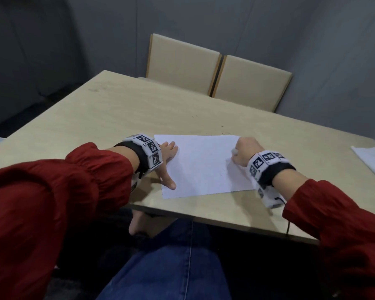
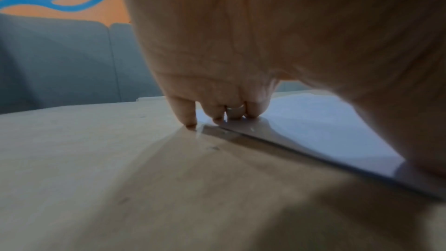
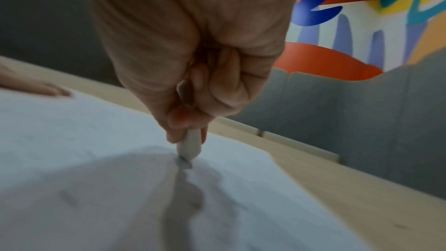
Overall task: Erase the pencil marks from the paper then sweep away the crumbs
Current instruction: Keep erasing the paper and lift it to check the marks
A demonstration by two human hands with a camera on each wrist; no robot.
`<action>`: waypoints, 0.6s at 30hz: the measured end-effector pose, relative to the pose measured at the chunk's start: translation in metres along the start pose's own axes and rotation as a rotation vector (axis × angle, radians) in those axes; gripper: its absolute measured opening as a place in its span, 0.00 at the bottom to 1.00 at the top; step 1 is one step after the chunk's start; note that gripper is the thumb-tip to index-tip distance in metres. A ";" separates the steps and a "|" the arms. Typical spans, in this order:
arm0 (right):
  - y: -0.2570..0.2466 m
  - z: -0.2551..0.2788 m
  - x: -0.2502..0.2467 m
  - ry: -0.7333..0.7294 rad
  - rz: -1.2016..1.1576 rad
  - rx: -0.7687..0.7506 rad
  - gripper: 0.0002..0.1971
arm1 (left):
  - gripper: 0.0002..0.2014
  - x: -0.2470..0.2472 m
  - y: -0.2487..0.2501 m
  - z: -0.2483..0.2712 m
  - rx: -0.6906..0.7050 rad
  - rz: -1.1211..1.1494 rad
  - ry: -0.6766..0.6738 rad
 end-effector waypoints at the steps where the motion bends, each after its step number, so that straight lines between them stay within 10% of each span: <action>1: -0.020 0.004 -0.004 0.000 -0.038 -0.043 0.14 | 0.64 -0.001 -0.002 -0.001 0.001 0.001 -0.010; 7: -0.124 0.027 0.015 -0.109 -0.417 -0.184 0.15 | 0.62 -0.008 -0.013 -0.004 -0.061 -0.056 0.007; 18: -0.015 -0.006 -0.001 0.019 0.037 -0.010 0.15 | 0.61 -0.008 -0.012 -0.003 -0.042 -0.040 0.010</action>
Point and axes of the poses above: each hand's wrist, its own z-axis away from the middle knuckle, its own x-axis out of the palm, y = z × x, the point moved 7 cm from there along -z, towards the middle knuckle, and after that the axes turned 12 degrees about y, right-handed, at the moved point
